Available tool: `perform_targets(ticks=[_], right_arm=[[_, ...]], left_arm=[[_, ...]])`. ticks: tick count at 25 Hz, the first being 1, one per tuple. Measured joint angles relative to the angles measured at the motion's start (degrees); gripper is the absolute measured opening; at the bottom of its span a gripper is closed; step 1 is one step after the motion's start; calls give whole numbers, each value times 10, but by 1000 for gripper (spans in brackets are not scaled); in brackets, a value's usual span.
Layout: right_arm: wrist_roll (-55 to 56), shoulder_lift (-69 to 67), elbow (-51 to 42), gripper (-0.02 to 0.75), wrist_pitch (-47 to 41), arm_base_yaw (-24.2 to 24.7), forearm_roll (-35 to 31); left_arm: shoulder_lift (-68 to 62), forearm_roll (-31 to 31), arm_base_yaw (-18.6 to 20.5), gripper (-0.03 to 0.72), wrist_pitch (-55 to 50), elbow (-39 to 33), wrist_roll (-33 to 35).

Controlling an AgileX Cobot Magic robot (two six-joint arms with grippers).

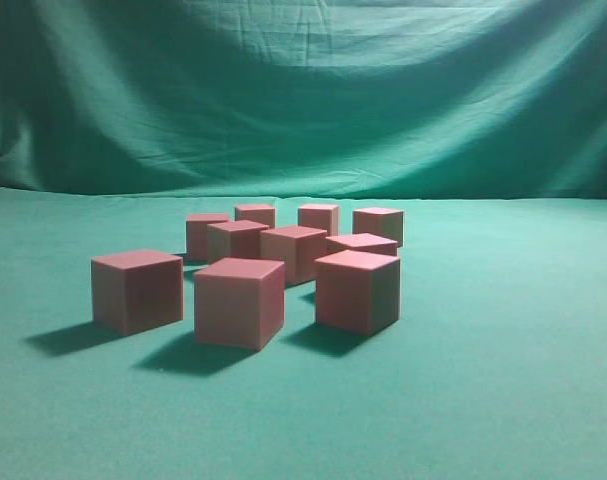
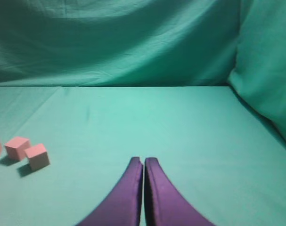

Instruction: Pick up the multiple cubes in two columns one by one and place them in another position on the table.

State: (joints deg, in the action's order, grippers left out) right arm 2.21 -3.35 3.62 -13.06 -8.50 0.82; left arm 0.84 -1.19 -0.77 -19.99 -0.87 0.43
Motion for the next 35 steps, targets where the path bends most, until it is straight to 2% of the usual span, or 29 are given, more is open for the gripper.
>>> perform_targets(ticks=[7, 15, 35], right_arm=[[0, 39, -51, 0, 0, 29, -1], [-1, 40, -51, 0, -89, 34, 3], [-1, 40, -51, 0, -94, 42, 4]], left_arm=[[0, 0, 0, 0, 0, 0, 0], [0, 0, 0, 0, 0, 0, 0], [0, 0, 0, 0, 0, 0, 0]])
